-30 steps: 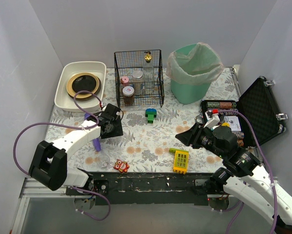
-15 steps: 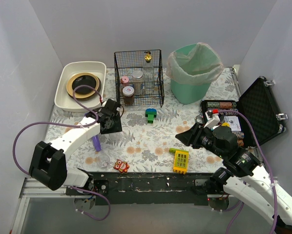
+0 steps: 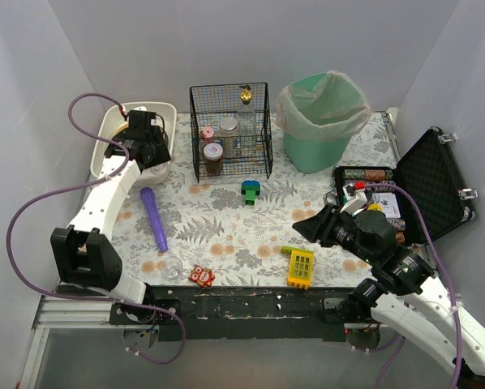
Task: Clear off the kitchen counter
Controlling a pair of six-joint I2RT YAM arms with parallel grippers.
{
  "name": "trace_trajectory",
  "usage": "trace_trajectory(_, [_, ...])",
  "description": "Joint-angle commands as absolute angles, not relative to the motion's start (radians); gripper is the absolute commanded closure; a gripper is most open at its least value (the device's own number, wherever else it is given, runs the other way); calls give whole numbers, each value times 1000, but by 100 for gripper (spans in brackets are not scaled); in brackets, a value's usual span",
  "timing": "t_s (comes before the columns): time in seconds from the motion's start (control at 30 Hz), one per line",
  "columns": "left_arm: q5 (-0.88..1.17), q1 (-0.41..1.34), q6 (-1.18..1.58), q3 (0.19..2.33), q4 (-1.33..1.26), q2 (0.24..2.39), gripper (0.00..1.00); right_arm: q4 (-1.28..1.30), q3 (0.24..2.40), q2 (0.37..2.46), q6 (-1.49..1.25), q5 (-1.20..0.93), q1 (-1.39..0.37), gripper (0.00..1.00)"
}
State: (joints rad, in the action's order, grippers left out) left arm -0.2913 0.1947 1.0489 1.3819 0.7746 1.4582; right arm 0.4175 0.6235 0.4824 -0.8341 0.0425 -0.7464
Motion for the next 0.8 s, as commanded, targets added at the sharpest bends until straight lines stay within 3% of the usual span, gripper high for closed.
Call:
trace_trajectory(0.0, [-262,111,985,1482,741,1554,100,416,637,465,-824,63,-744,49])
trace_trajectory(0.27, [-212,11,979,1568,678,1704,100,453,652,453,-808,98,-744,49])
trace_trajectory(0.77, [-147,2,951,1621,644,1874,100,457,657,468,-788,112,-742,49])
